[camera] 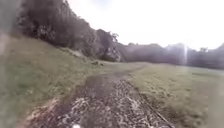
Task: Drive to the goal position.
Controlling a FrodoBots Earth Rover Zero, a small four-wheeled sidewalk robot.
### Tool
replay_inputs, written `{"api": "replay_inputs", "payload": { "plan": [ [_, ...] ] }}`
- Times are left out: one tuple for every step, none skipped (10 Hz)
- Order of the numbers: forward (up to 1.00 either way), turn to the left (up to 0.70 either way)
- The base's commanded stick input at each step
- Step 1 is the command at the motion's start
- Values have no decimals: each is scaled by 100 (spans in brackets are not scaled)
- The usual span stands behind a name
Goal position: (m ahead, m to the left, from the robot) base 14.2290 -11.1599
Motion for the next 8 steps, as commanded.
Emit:
{"api": "replay_inputs", "payload": {
  "plan": [
    [85, 0],
    [85, 0],
    [85, -14],
    [85, -34],
    [85, -26],
    [85, -13],
    [85, 0],
    [85, 0]
  ]
}}
